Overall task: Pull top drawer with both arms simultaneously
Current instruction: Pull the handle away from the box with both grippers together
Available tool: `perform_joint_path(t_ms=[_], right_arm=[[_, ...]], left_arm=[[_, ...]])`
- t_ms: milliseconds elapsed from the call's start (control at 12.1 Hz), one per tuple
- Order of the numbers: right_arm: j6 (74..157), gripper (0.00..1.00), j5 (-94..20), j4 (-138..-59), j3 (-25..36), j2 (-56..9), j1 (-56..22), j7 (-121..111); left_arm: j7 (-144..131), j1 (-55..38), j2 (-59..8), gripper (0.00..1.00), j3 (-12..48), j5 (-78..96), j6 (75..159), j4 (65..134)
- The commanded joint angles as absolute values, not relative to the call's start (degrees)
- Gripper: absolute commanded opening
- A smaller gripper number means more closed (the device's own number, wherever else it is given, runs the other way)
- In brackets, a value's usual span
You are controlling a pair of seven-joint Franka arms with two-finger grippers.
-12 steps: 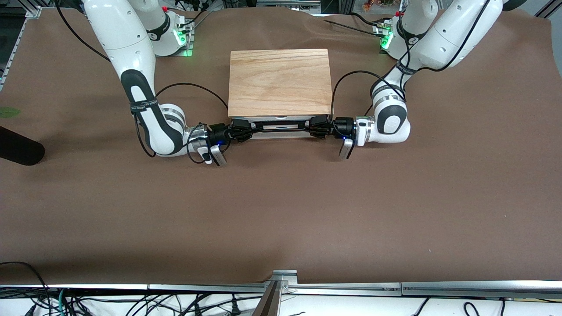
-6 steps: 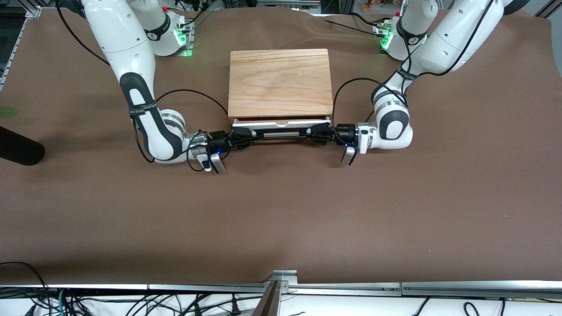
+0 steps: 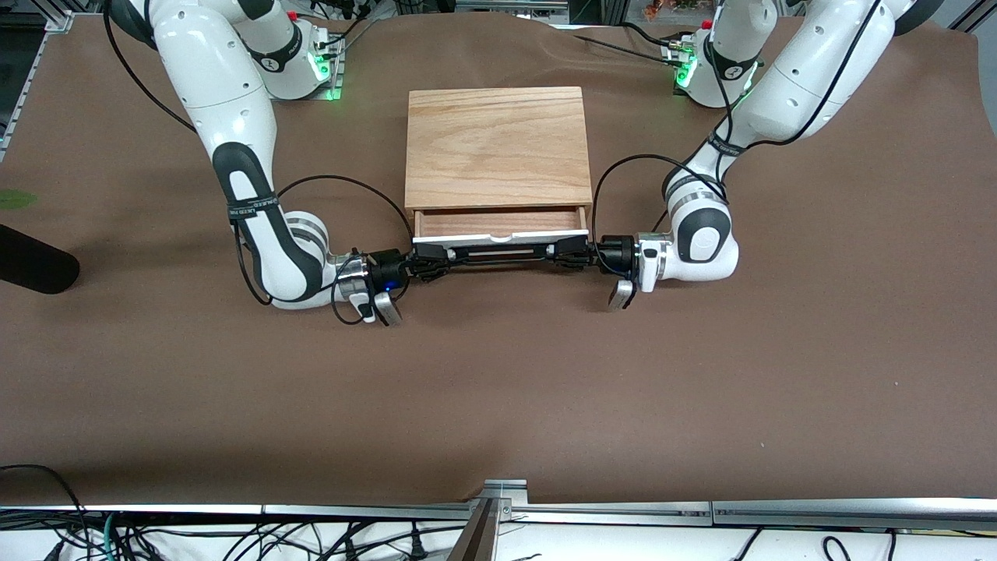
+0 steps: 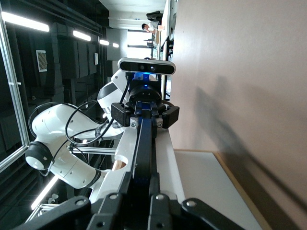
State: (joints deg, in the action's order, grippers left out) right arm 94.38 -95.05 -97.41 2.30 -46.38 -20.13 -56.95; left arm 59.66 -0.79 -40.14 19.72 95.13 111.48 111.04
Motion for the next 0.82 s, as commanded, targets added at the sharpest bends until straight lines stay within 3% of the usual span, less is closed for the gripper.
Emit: perform_joint_path(t_ms=[0,742], right_arm=[[96.2,0.09,-96.4,-89.3,3.0,-49.5,-15.4,-53.8],[99.8,0.09,-96.1,-81.9,3.2,-53.2,-14.2,-49.9]], left_arm=[[55.1,0.4,-41.6,0.0,16.6,91.8,112.0,109.0],[49.5,-0.8,-44.9,0.0,13.4,89.4,111.8,102.3]])
